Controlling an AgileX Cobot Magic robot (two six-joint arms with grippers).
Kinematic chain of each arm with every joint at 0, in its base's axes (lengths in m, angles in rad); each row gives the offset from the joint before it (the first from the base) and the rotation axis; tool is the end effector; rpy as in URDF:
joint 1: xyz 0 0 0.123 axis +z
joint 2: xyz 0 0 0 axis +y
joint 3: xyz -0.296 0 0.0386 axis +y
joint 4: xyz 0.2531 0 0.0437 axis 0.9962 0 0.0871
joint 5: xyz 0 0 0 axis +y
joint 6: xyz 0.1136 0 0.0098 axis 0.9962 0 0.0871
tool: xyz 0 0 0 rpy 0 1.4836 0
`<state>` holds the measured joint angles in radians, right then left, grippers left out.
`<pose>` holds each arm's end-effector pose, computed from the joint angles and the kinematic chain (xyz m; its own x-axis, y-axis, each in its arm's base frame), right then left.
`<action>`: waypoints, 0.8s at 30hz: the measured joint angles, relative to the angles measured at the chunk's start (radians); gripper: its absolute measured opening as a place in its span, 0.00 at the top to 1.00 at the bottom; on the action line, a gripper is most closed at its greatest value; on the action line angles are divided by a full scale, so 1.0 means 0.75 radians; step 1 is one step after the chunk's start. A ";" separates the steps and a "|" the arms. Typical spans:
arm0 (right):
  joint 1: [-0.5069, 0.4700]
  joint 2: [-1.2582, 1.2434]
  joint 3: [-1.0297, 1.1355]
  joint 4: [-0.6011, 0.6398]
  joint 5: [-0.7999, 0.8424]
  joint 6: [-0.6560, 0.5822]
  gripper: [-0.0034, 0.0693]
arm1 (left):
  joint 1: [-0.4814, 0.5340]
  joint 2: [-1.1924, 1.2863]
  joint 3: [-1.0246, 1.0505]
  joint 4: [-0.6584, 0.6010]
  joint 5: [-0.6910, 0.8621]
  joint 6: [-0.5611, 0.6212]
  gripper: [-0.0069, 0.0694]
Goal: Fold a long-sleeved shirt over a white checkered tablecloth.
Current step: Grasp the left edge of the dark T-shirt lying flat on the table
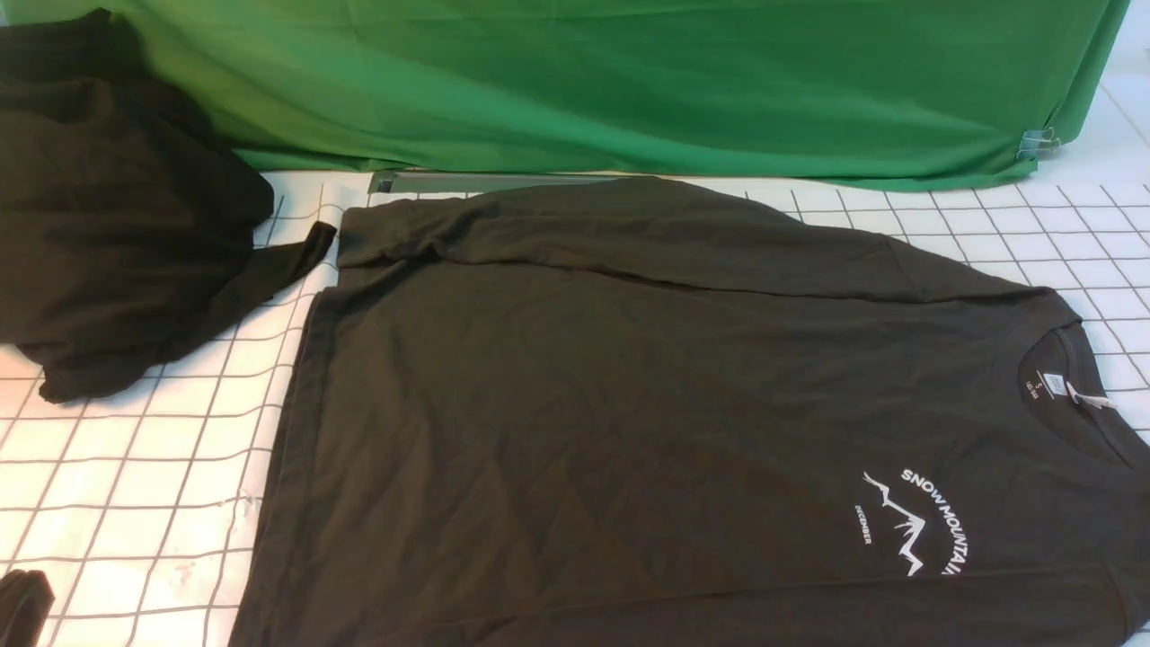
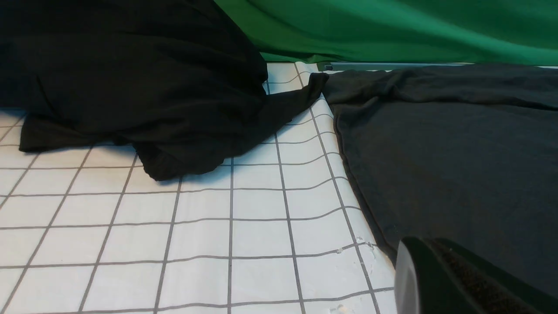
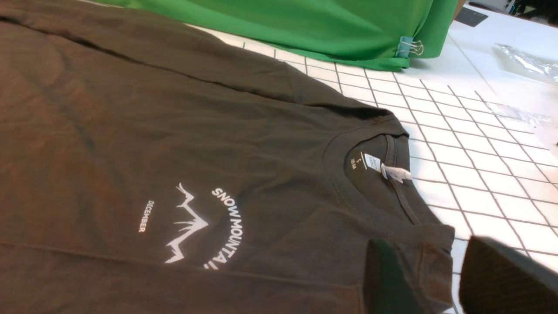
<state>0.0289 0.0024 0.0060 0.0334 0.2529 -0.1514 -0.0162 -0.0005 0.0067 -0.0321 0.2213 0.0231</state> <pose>0.0698 0.0030 0.1840 -0.1674 -0.1237 -0.9781 -0.0574 0.9916 -0.1156 0.0702 -0.0019 0.1875 -0.1399 -0.0060 -0.9901 0.0220 0.9997 -0.0091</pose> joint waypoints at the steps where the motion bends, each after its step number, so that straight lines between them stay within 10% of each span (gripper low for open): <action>1: 0.000 0.000 0.000 0.000 0.000 0.000 0.62 | 0.000 0.000 0.000 0.000 0.000 0.000 0.91; 19: 0.000 0.000 0.000 0.000 0.000 0.000 0.62 | 0.000 0.000 0.000 -0.003 -0.014 0.000 0.91; 24: 0.000 0.000 0.000 0.000 0.000 0.000 0.62 | 0.000 0.000 0.000 -0.292 -0.242 -0.113 0.90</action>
<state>0.0289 0.0024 0.0060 0.0334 0.2529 -0.1514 -0.0162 -0.0005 0.0067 -0.2507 0.0401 -0.0614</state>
